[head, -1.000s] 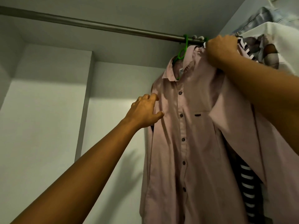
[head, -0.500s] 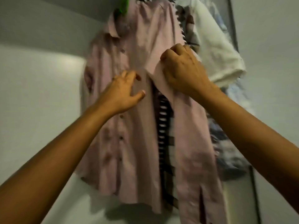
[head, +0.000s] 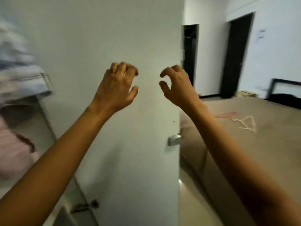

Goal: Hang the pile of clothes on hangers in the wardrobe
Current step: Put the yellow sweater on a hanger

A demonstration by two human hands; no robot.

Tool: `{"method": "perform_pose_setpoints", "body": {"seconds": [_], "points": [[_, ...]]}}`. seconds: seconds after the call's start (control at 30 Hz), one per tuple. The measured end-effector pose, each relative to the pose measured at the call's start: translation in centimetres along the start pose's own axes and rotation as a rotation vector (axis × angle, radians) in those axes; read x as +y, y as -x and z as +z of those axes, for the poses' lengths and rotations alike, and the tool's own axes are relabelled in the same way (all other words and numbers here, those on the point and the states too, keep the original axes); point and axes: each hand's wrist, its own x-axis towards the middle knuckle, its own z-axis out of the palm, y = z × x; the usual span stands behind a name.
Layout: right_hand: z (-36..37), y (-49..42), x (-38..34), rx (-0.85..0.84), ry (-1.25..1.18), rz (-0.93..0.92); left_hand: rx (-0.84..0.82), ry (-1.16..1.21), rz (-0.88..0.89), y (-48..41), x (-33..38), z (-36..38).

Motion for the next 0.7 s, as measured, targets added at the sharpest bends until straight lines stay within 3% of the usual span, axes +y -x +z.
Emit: {"method": "perform_pose_setpoints", "body": {"seconds": [0.2,0.37,0.7], "points": [[-11.0,11.1,15.7,-0.063,0.285,0.370,-0.219,0.487,0.063,-4.3,17.2,13.5],[-17.2,19.8,26.7,-0.121,0.457,0.666,-0.423,0.741,0.147,-6.6,30.8,23.2],[-21.8,27.4,47.3,-0.126,0.648,1.100,-0.616,0.953,0.362,-15.9,49.0,40.9]]}}
